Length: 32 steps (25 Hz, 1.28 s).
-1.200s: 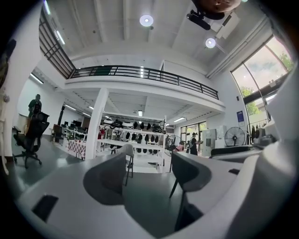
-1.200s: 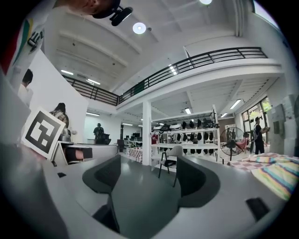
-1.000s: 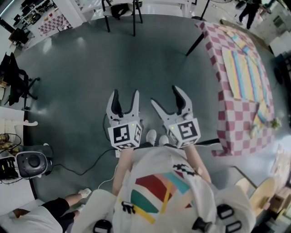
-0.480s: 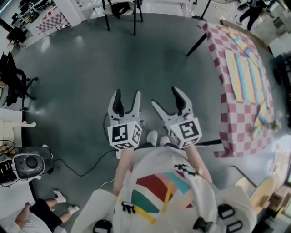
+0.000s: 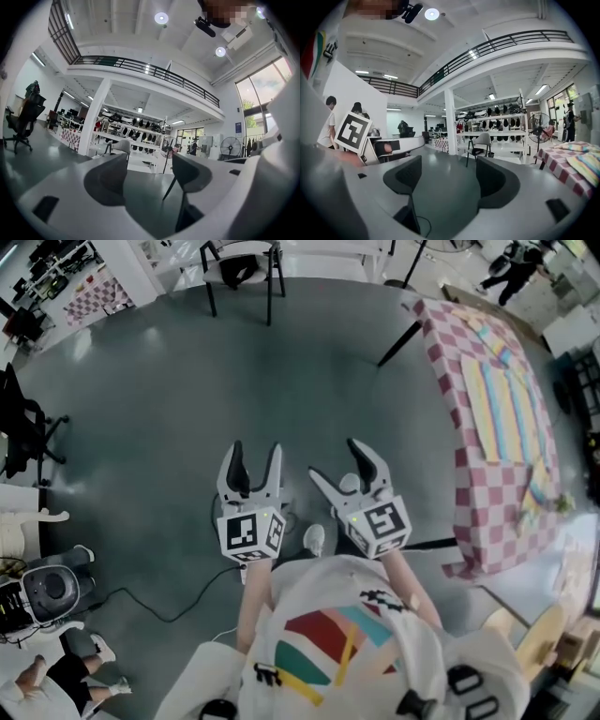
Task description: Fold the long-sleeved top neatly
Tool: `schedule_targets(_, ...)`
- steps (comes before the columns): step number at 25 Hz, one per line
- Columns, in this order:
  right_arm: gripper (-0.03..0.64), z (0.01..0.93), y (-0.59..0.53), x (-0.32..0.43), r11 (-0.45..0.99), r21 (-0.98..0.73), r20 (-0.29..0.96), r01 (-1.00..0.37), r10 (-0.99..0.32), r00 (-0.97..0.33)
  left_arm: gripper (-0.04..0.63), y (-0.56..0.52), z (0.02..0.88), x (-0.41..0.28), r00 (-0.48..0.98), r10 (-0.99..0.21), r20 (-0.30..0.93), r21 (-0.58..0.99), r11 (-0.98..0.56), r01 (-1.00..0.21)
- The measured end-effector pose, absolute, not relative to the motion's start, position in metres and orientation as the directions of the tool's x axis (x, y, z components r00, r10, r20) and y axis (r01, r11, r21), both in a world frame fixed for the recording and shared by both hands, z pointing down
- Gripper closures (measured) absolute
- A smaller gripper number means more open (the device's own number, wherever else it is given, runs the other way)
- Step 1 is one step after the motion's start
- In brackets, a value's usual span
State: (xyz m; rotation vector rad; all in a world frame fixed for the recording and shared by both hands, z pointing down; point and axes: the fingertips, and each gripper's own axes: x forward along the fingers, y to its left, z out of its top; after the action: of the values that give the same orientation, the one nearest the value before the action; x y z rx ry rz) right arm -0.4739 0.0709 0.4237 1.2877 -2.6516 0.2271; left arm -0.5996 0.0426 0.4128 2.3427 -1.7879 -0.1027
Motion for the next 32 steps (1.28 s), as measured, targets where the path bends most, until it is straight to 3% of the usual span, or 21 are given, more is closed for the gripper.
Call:
schedule_targets(9,0.278,0.437,0.019,-0.491,0.681,-0.069,0.246,-0.729,-0.696,-0.674,0.31,0.001,0.432,-0.615,0.177,-0.979,0.099,0.212,-0.153,-0.965)
schedule_targets(19,0.278,0.45,-0.094,-0.443,0.688,-0.085,0.274,-0.721,-0.68,-0.681,0.31,-0.105,0.44,-0.569,0.151,-0.98,0.128,0.205,-0.122,-0.971)
schedule_targets(29,0.278,0.44,-0.241,-0.336,0.575,-0.173,0.239,-0.8,-0.763,-0.6,0.309,-0.262,0.416,-0.457,0.279,-0.952,0.129,0.145,-0.26,-0.955)
schedule_targets(32,0.278,0.434,-0.272,-0.294,0.492,-0.161,0.245,-0.856,-0.82,-0.517,0.31,-0.305,0.408,-0.408,0.378,-0.918,0.115,0.137,-0.363,-0.922)
